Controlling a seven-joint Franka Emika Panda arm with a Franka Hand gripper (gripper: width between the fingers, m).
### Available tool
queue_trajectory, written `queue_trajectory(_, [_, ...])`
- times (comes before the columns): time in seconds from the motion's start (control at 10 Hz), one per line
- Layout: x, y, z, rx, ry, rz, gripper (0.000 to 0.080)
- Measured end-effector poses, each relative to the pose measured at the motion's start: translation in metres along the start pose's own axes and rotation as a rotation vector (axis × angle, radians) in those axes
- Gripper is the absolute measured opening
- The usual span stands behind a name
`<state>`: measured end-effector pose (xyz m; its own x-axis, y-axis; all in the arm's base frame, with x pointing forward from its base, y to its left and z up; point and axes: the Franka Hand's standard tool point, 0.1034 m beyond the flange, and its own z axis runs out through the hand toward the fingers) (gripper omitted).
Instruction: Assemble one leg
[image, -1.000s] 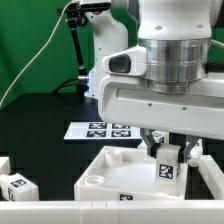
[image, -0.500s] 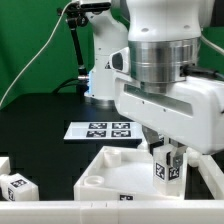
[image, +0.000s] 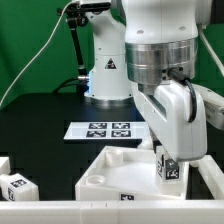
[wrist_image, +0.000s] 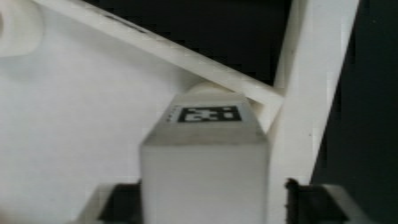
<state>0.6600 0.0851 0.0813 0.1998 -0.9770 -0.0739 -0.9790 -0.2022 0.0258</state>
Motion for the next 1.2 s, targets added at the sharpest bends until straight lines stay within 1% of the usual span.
queue_trajectory(0.1, [-0.0005,-0.0001,0.0000,0.000,0.000,-0.027,0.0521])
queue_trajectory(0.2, [-0.0025,-0.0003,-0.0003,0.000,0.001,-0.092,0.0608])
queue_trajectory(0.3, [-0.0043,-0.0007,-0.0008,0.001,0.001,-0.174,0.0608])
queue_trajectory(0.4, [-0.0025,-0.0004,-0.0003,0.000,0.001,-0.240,0.0642])
queue_trajectory(0.6, [-0.0011,-0.0003,-0.0003,0.000,0.001,-0.387,0.0648])
queue_trajectory(0.7, [-0.0011,0.0000,-0.0006,-0.004,0.008,-0.479,0.0648])
queue_trajectory(0.8, [-0.0035,0.0001,-0.0023,-0.017,0.030,-0.590,0.0649])
queue_trajectory(1.0, [-0.0101,-0.0007,-0.0050,-0.054,0.089,-0.835,0.0649])
queue_trajectory(1.1, [-0.0093,-0.0006,-0.0041,-0.051,0.092,-0.917,0.0649])
queue_trajectory(1.2, [-0.0082,0.0002,-0.0033,-0.054,0.091,-0.981,0.0649])
